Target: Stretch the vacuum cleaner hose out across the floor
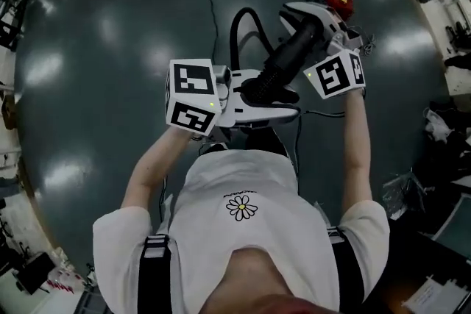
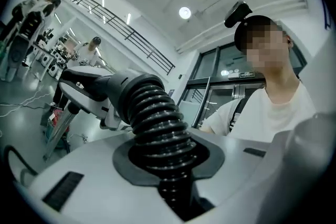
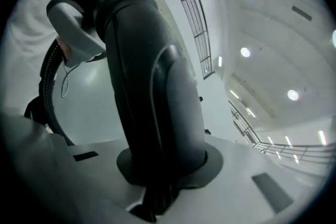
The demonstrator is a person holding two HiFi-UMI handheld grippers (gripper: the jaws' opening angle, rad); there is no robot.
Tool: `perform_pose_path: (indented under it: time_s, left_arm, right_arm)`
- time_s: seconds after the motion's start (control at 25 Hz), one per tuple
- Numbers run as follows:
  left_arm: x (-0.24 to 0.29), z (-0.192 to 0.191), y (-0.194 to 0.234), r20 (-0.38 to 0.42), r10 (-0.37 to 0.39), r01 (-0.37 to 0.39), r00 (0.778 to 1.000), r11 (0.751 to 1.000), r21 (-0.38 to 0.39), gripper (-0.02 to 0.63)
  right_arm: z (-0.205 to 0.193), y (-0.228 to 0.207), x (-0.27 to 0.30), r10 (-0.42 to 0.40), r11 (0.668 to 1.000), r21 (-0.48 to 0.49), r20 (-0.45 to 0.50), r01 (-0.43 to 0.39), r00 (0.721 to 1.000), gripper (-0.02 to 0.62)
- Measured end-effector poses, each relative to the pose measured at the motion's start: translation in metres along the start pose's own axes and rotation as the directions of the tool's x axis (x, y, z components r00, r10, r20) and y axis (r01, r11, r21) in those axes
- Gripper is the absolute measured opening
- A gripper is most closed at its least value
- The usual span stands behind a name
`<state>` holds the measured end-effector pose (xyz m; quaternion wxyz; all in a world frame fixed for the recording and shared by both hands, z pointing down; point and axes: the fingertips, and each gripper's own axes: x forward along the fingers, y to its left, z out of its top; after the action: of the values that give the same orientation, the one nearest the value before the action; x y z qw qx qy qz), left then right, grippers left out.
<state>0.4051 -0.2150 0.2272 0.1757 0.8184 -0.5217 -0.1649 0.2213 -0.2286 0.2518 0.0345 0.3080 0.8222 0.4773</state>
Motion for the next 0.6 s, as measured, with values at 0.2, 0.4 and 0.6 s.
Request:
perform_pose_path:
  time_s: [0.2,0.4,0.6]
  left_arm:
    - [-0.05,0.012,0.013,0.006,-0.052,0.053,0.999,0.998,-0.032,0.095]
    - [-0.125,0.036,0.076,0.085,-0.07,0.083,0.994,0.984,-0.159,0.095]
    - [-0.213,0.078,0.139,0.129,-0.108,0.144,0.986,0.94,-0.31,0.097]
  right_arm:
    - [0.007,-0.016,0.046,-0.229,0.97,0.076,-0.02,0.23,0.973,0.044]
    - [-0.015,-0.017,0.137,-0.318,0.938,0.148,0.009,0.313,0.948,0.044]
    - [-0.045,-0.018,0.225,-0.362,0.804,0.536,0.1,0.256,0.927,0.226]
